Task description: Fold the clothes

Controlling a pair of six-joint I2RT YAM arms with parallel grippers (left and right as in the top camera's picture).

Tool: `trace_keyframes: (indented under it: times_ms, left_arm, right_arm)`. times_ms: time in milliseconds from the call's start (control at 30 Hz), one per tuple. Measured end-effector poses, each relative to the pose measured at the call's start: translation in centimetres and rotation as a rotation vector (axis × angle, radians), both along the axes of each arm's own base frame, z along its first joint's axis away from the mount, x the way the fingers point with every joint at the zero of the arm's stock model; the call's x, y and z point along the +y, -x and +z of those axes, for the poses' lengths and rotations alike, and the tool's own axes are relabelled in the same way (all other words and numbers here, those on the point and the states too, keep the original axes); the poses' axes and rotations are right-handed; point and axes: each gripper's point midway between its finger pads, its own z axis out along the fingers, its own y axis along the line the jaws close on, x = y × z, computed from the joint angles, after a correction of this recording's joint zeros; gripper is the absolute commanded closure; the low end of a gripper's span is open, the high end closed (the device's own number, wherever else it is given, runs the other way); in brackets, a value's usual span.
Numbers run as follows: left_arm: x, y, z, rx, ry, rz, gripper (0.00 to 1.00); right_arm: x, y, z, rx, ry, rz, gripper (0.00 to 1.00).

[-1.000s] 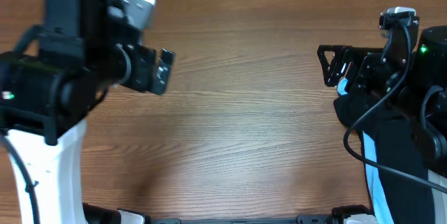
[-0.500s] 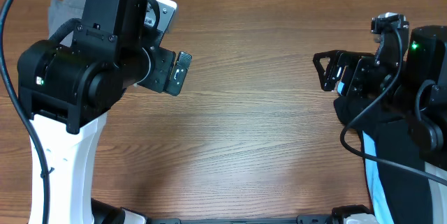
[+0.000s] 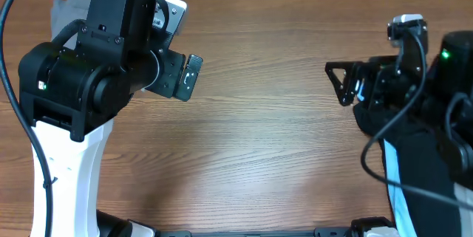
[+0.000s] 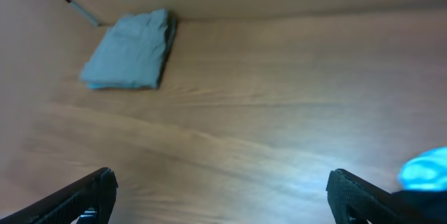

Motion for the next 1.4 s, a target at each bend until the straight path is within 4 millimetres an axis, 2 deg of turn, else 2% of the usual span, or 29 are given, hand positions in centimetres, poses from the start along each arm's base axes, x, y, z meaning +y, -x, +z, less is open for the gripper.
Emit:
trace_keyframes:
  times_ms: [100, 233, 300, 400, 500, 633, 767, 967, 1067, 1400]
  left_arm:
    - [0.0, 0.0, 0.0, 0.0, 0.0, 0.0, 0.0]
    - [0.0, 0.0, 0.0, 0.001, 0.0, 0.0, 0.0]
    - [0.0, 0.0, 0.0, 0.001, 0.0, 0.001, 0.0]
    - [0.0, 0.0, 0.0, 0.001, -0.001, 0.0, 0.0]
    - [0.0, 0.0, 0.0, 0.001, -0.001, 0.0, 0.0]
    - [0.0, 0.0, -0.1, 0.002, -0.001, 0.001, 0.0]
    - [0.0, 0.0, -0.1, 0.002, -0.001, 0.0, 0.0]
    - [0.0, 0.0, -0.1, 0.002, -0.001, 0.001, 0.0]
    - [0.0, 0.0, -0.1, 0.002, -0.001, 0.001, 0.0]
    - [0.0, 0.0, -0.1, 0.002, -0.001, 0.001, 0.0]
  right_arm:
    - [-0.9, 0.6, 1.8, -0.102, 0.042, -0.025, 0.0]
    - [-1.6, 0.7, 6.2, -0.37, 0.081, -0.045, 0.0]
    - [-1.8, 1.0, 7.1, -0.485, 0.103, -0.044, 0.0]
    - [-2.0, 1.4, 6.9, -0.602, 0.133, -0.043, 0.0]
    - [-2.2, 1.4, 4.2, -0.636, 0.158, -0.047, 0.0]
    - [-2.9, 1.7, -1.9, -0.578, 0.187, -0.06, 0.0]
    - [-3.8, 2.9, -6.3, -0.557, 0.206, -0.086, 0.0]
    - [-5.0, 4.2, -8.7, -0.685, 0.215, -0.15, 0.0]
    - [-5.3, 4.5, -10.5, -0.726, 0.217, -0.167, 0.0]
    - [-5.3, 3.9, -16.1, -0.831, 0.213, -0.179, 0.0]
